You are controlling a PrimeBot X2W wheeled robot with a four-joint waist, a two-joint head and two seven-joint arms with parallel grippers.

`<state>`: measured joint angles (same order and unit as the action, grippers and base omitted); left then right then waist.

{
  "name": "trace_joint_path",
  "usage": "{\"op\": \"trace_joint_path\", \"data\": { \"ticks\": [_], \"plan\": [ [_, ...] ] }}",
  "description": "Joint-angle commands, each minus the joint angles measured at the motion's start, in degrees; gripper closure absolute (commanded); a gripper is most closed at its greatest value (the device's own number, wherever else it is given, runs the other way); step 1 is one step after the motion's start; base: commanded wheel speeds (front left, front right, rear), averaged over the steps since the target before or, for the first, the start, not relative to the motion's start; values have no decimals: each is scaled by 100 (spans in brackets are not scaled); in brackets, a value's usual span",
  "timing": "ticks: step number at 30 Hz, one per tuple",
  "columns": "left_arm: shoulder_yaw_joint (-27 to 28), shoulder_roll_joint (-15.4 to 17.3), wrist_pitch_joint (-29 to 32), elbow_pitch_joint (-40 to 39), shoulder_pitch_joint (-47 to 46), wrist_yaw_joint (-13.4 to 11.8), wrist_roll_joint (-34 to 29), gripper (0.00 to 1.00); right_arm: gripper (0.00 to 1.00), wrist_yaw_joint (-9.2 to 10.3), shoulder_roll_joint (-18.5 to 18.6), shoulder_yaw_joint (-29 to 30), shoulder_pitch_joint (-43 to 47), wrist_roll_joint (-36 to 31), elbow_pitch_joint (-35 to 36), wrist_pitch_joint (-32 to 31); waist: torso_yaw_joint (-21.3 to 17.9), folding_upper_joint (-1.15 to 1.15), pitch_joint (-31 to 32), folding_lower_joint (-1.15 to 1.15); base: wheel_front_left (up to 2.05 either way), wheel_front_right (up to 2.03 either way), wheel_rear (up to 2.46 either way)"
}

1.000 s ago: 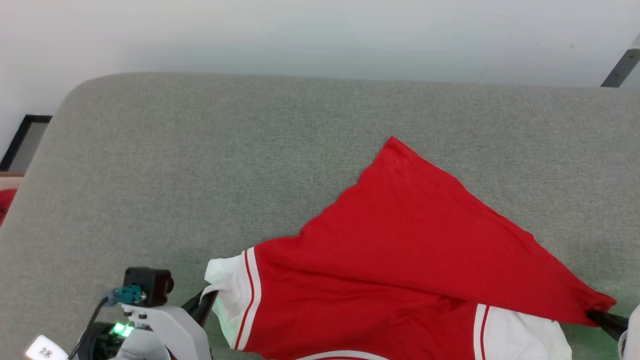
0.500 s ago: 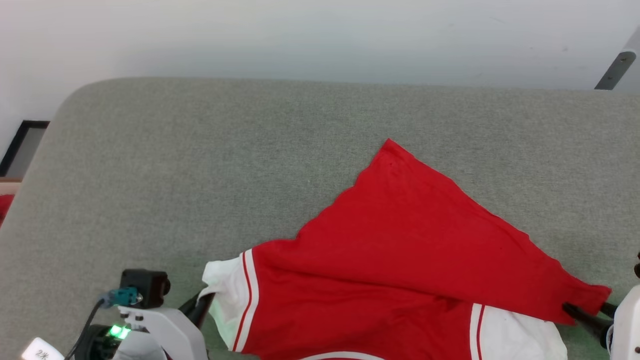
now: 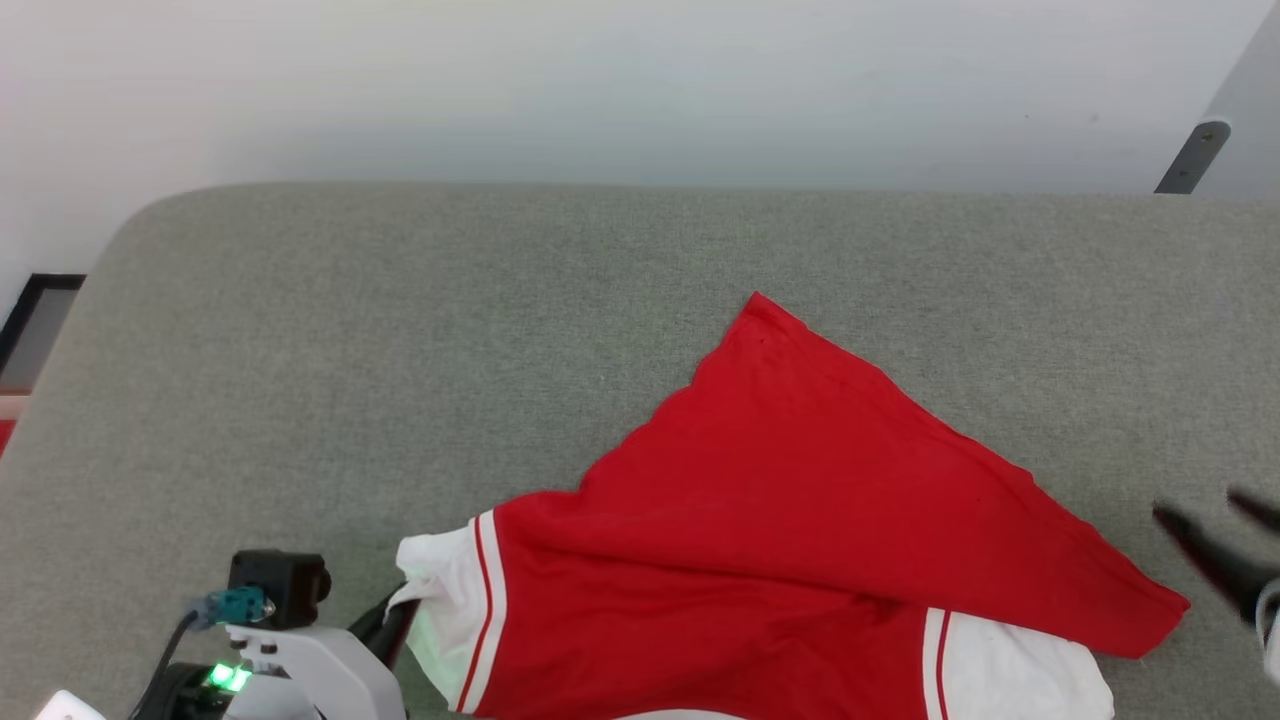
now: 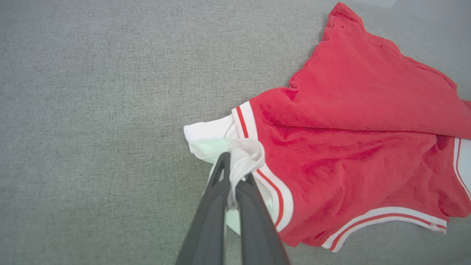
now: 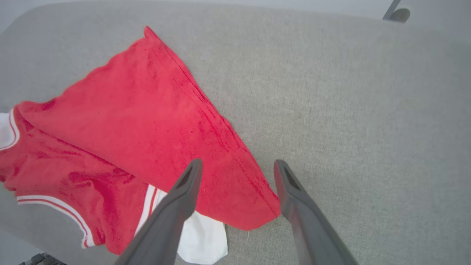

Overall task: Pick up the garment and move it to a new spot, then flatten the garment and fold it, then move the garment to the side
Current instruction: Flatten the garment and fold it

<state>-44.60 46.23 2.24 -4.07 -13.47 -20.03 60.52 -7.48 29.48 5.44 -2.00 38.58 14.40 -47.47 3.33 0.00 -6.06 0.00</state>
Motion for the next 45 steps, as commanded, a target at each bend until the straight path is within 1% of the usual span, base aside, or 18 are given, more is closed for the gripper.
{"op": "trace_joint_path", "data": {
  "ticks": [1,4,6,9,13,16,19,23,27,31,35,38,43,45],
  "plan": [
    [5,9,-19,-9,69,-26,18,100,0,-3,-80,56,-154,-56,126,102,6,0,19,0,0,0,0],
    [-29,-31,-8,-7,62,-15,0,100,0,-2,-189,65,-479,-260,413,479,65,0,72,0,0,0,0],
    [-54,-63,9,1,38,7,-13,100,0,-2,-200,-51,-756,-366,522,779,121,0,102,0,0,0,0],
    [-104,-106,46,24,-39,43,-55,100,0,-2,-163,-300,-1228,-607,488,1278,240,0,126,0,0,0,0],
    [-176,-206,89,78,-181,122,-121,100,0,-2,-101,-715,-1892,-788,102,1816,461,0,90,0,0,0,0],
    [-237,-324,116,156,-331,204,-175,100,0,-2,-94,-1065,-2392,-701,-421,1962,664,0,24,0,0,0,0],
    [-326,-501,164,246,-540,304,-249,100,0,-2,-39,-1437,-2922,-560,-1058,1922,889,0,-84,0,0,0,0],
    [-448,-782,214,439,-861,478,-367,100,0,-2,108,-1978,-3586,-380,-2030,1698,1198,0,-263,0,0,0,0],
    [-565,-1108,220,665,-1194,667,-478,100,0,-1,329,-2630,-4198,-121,-2939,1236,1504,0,-478,0,0,0,0],
    [-673,-1410,181,931,-1466,866,-553,100,0,-1,516,-3285,-4698,192,-3687,676,1782,0,-679,0,0,0,0],
    [-766,-1703,136,1192,-1709,1061,-615,100,0,-1,641,-3806,-5049,437,-4222,284,2031,0,-867,0,0,0,0],
    [-796,-1881,84,1378,-1851,1202,-632,100,0,-1,688,-4087,-5237,625,-4508,100,2182,0,-1004,0,0,0,0],
    [-842,-2134,-21,1681,-2028,1376,-628,100,0,-1,793,-4470,-5414,849,-4874,-102,2373,0,-1213,0,0,0,0],
    [-844,-2174,-41,1735,-2056,1413,-626,100,0,-1,808,-4532,-5432,866,-4943,-99,2405,0,-1247,0,0,0,0]
  ]
}}
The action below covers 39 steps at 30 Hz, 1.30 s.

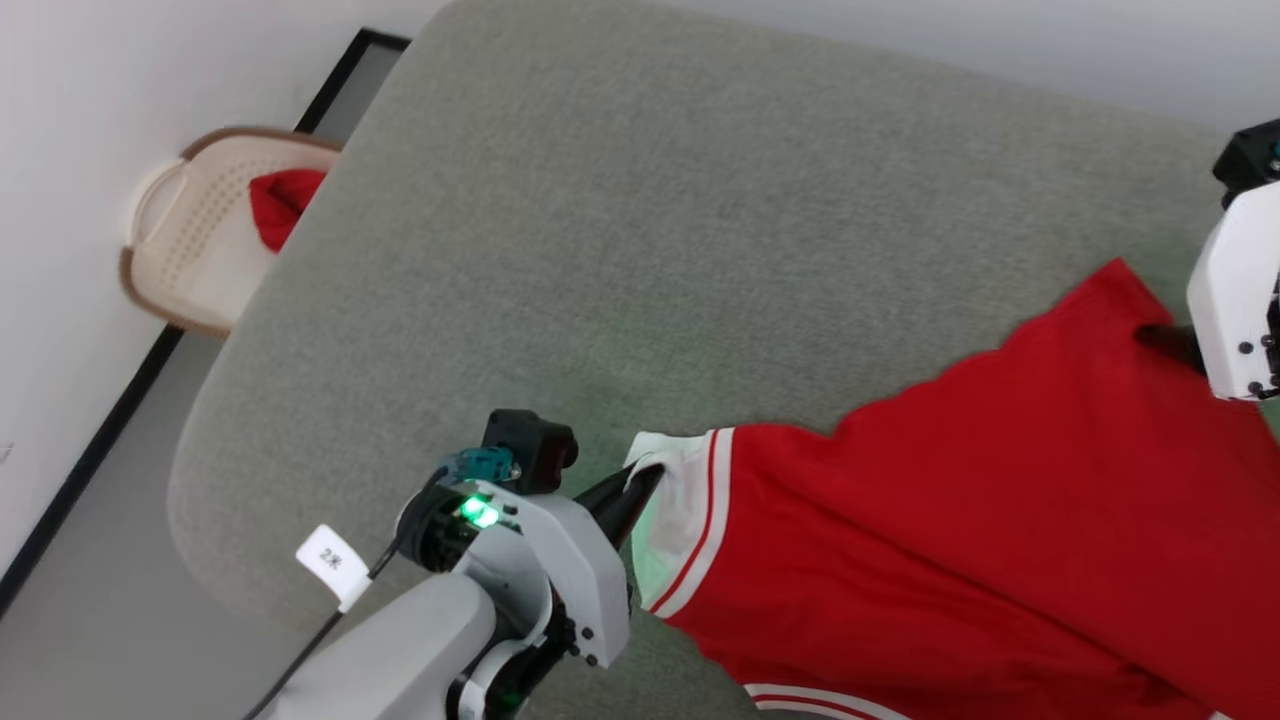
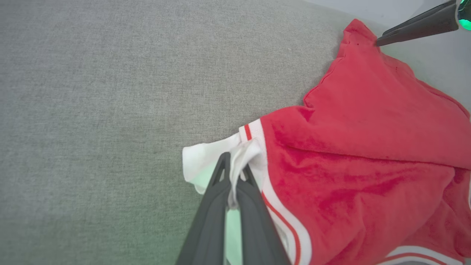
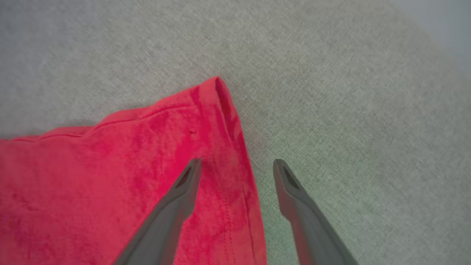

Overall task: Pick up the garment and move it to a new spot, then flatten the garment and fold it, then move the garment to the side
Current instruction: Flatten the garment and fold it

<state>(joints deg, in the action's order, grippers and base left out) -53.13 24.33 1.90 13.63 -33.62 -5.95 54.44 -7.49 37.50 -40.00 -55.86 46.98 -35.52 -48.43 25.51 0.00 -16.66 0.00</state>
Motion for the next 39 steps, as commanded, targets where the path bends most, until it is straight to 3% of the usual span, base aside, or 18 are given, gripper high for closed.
{"op": "trace_joint_path", "data": {
  "ticks": [1,8,9,10,11,17,23,30,39],
  "plan": [
    [4,-14,-24,18,-60,47,-16,100,0,0,6,-43,-57,55,-42,-17,207,0,-221,0,0,0,0],
    [-18,-179,-141,359,-171,201,-7,100,0,1,8,-426,16,208,-541,-210,306,0,-350,0,0,0,0],
    [-19,-191,-154,394,-186,223,-4,100,15,1,10,-486,25,227,-590,-266,310,0,-356,0,0,0,0],
    [-22,-199,-161,432,-200,235,-1,100,62,3,14,-566,36,241,-610,-336,312,0,-358,0,0,0,0],
    [-20,-197,-166,469,-208,244,6,100,100,3,18,-610,36,298,-638,-420,305,0,-358,0,0,0,0],
    [-20,-202,-175,636,-227,295,39,100,100,3,102,-752,-168,396,-647,-431,215,0,-294,0,0,0,0],
    [13,-34,81,665,-330,342,148,100,100,3,-58,-703,-468,576,-607,-98,5,0,-82,0,0,0,0],
    [241,554,1025,277,-885,342,470,100,100,3,-171,-775,-816,814,-318,199,-365,0,309,0,0,0,0],
    [455,1286,2067,140,-2162,346,287,100,100,3,-276,-697,-1227,966,55,967,-911,0,900,0,0,0,0]
  ]
}}
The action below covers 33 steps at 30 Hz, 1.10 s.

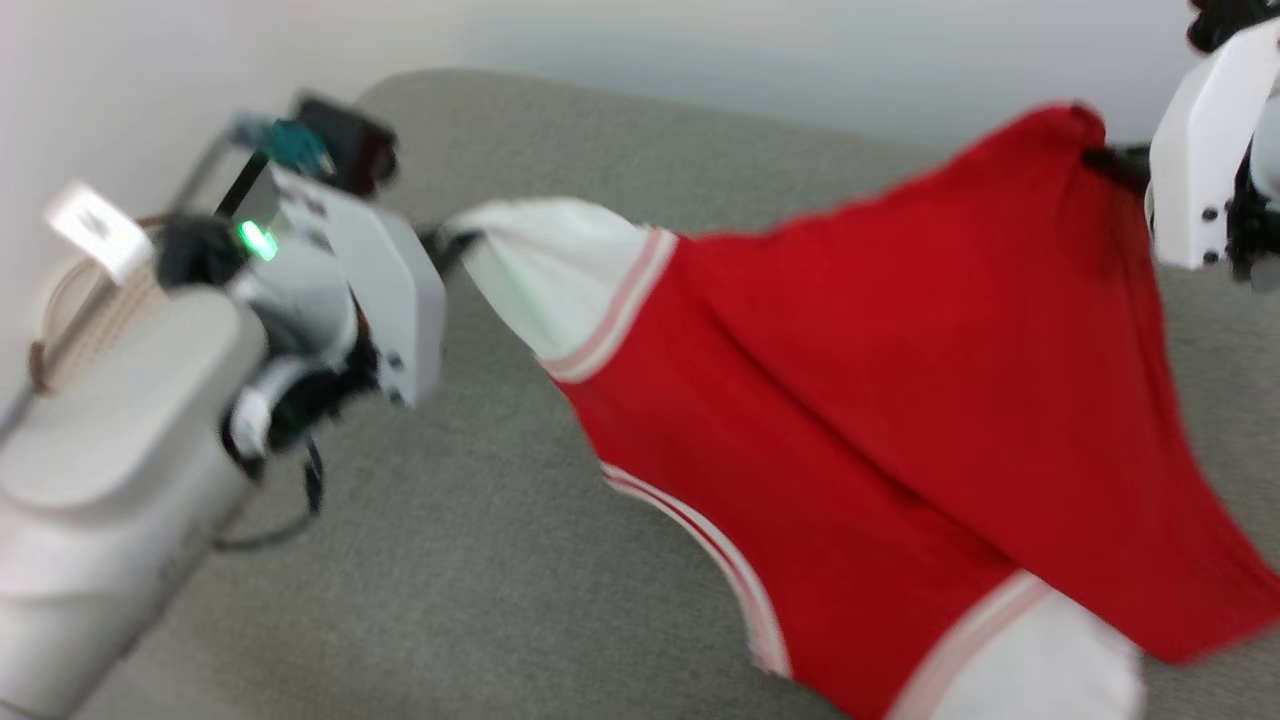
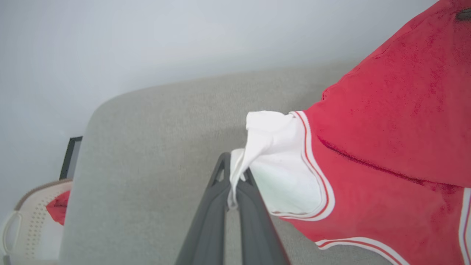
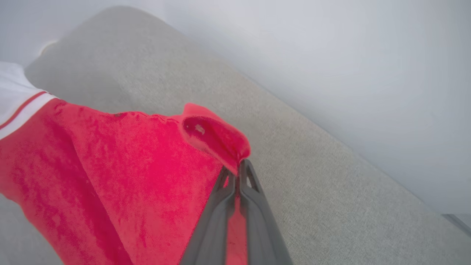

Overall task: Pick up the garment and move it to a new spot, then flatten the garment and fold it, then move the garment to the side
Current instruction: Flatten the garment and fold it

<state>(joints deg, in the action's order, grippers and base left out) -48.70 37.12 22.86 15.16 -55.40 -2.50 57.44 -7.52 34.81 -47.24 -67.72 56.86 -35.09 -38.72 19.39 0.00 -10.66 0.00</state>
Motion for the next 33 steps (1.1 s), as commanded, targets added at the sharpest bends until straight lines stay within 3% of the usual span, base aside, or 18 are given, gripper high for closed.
{"op": "trace_joint_path", "data": {
  "ticks": [1,11,21,33],
  "plan": [
    [20,38,33,42,-158,33,-80,100,100,6,-41,50,-83,-25,4,124,-355,0,371,0,0,0,0],
    [97,-48,174,1091,-1840,413,-643,100,100,6,-557,393,-726,-629,-541,1405,-889,0,882,0,0,0,0],
    [106,-471,-420,2364,-3272,653,-1194,100,100,6,-1195,724,-1327,-1198,-1210,2504,-1230,0,1121,0,0,0,0],
    [120,-832,-1251,3684,-4337,903,-1395,100,100,6,-1466,816,-1827,-1541,-1657,3018,-1410,0,749,0,0,0,0]
  ]
}}
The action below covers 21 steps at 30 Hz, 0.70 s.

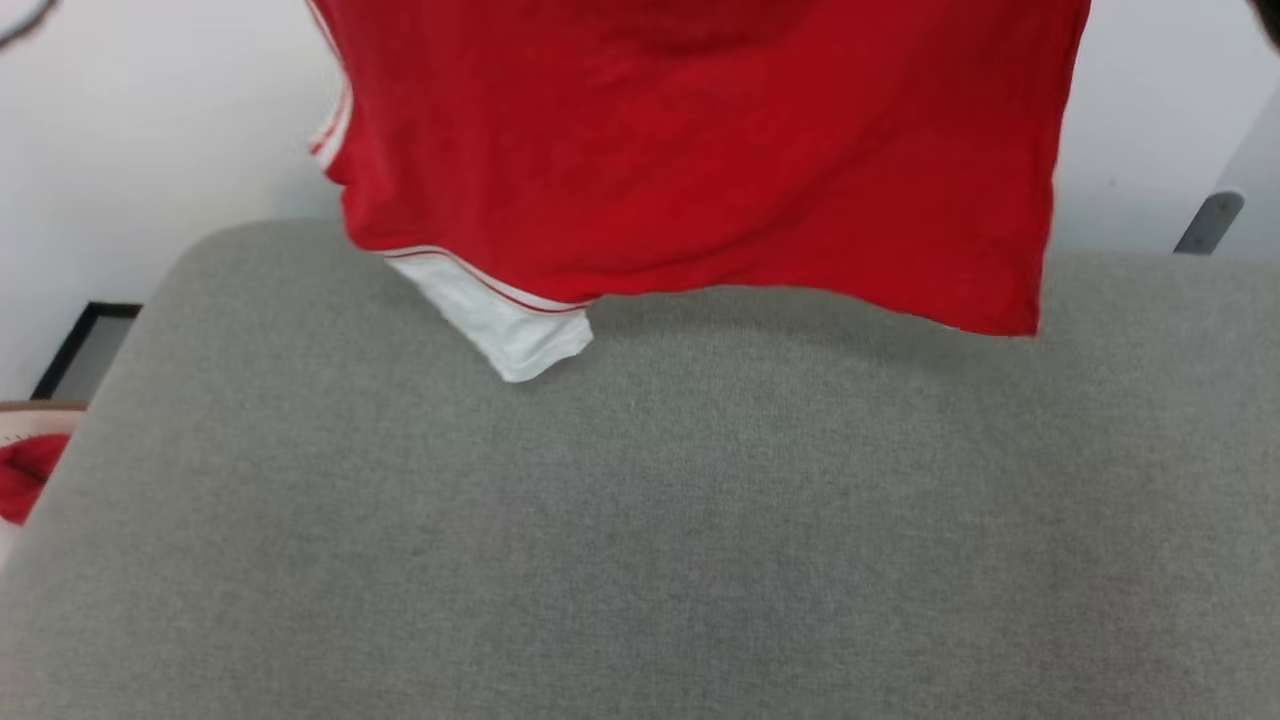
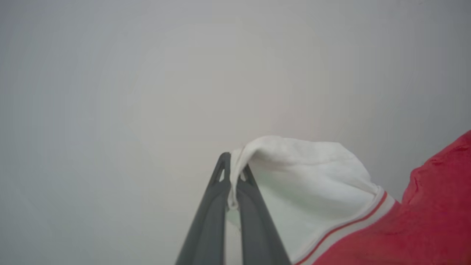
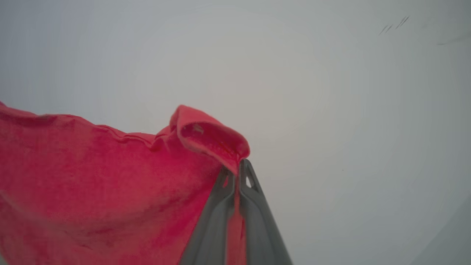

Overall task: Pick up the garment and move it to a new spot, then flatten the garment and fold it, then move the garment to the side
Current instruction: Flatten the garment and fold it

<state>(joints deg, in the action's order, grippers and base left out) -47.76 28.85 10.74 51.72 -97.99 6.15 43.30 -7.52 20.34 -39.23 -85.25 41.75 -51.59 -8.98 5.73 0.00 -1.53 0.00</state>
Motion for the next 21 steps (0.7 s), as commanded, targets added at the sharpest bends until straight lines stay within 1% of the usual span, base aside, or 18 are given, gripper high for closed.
{"op": "trace_joint_path", "data": {
  "ticks": [1,5,10,14,18,19,20,21],
  "plan": [
    [35,-26,-102,94,-137,41,23,100,100,6,-28,15,-123,-51,-29,50,-57,0,-256,0,0,0,0],
    [57,-52,-406,323,-472,63,-49,100,100,6,-62,38,-387,-189,-101,105,-129,0,-739,0,0,0,0],
    [103,-126,-847,612,-936,2,-173,100,100,6,-121,99,-798,-507,-256,436,-245,0,-1500,0,0,0,0],
    [150,-163,-1351,761,-1428,-63,-298,100,100,6,-172,206,-1206,-999,-433,1092,-359,0,-2102,0,0,0,0],
    [227,-273,-1986,874,-1900,-136,-389,100,100,6,-164,411,-1549,-1608,-721,1946,-395,0,-2668,0,0,0,0],
    [248,-304,-2137,892,-2026,-153,-414,100,100,6,-135,489,-1664,-1789,-798,2096,-376,0,-2809,0,0,0,0],
    [248,-304,-2137,892,-2026,-153,-414,100,100,6,-135,489,-1664,-1789,-798,2096,-376,0,-2809,0,0,0,0],
    [279,-339,-2251,906,-2144,-158,-413,100,100,6,-127,545,-1743,-1947,-871,2199,-356,0,-2950,0,0,0,0]
  ]
}}
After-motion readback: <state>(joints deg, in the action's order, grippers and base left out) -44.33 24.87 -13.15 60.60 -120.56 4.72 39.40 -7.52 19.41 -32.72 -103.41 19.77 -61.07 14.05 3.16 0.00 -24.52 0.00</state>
